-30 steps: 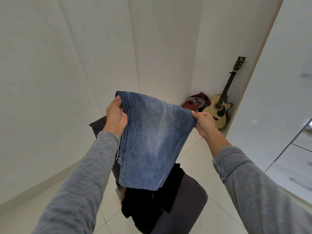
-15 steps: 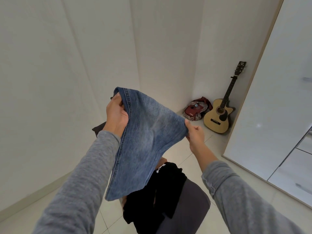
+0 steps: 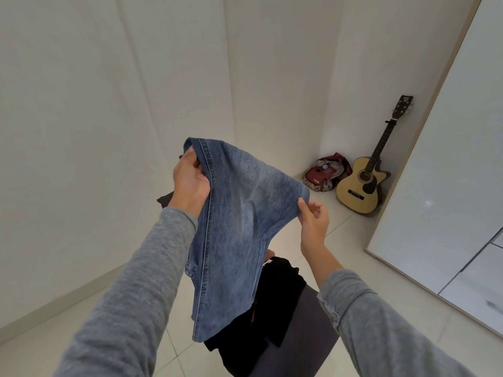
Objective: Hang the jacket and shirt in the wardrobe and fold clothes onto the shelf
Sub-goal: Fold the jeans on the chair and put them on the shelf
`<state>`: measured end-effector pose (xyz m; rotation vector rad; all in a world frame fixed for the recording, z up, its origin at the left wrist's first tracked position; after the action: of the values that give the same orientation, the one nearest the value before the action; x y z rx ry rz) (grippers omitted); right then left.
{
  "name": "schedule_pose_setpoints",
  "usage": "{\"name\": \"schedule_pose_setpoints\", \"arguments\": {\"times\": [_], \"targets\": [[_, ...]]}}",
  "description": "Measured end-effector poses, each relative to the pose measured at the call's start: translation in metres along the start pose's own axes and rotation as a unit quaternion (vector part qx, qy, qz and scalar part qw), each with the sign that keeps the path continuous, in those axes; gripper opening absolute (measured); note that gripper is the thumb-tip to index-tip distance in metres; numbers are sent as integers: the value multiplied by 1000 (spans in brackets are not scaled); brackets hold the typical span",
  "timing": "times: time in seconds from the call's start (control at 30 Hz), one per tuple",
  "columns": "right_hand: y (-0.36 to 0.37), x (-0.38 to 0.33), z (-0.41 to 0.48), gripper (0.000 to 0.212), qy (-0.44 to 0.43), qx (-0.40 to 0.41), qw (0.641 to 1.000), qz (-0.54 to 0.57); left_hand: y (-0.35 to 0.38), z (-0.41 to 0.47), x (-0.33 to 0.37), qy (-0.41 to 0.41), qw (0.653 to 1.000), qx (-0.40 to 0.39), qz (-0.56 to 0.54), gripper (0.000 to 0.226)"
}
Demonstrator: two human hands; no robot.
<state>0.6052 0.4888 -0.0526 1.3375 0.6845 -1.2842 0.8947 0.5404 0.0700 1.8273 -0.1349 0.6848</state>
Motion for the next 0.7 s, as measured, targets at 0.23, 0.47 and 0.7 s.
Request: {"name": "schedule_pose_setpoints", "arguments": {"times": [0.23, 0.47, 0.7], "targets": [[4, -15, 1, 19, -37, 26, 999, -18, 3, -3, 6, 5, 1000, -8, 18, 10], [2, -34, 17, 22, -55, 60, 992, -92, 4, -4, 9, 6, 999, -6, 40, 4], [19, -22, 26, 23, 50, -17, 998, -32, 3, -7, 22, 17, 998, 6, 66, 6]]}}
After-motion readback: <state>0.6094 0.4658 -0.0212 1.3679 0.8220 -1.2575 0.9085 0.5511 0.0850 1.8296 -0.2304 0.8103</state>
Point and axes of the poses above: each hand's wrist, its own z-axis towards the middle knuckle, its own y-axis out of the palm, x = y × z, the point moved 10 cm from there along z, towards the middle knuckle, and after that the axes turned 13 degrees about -y, right-handed, at the moved point
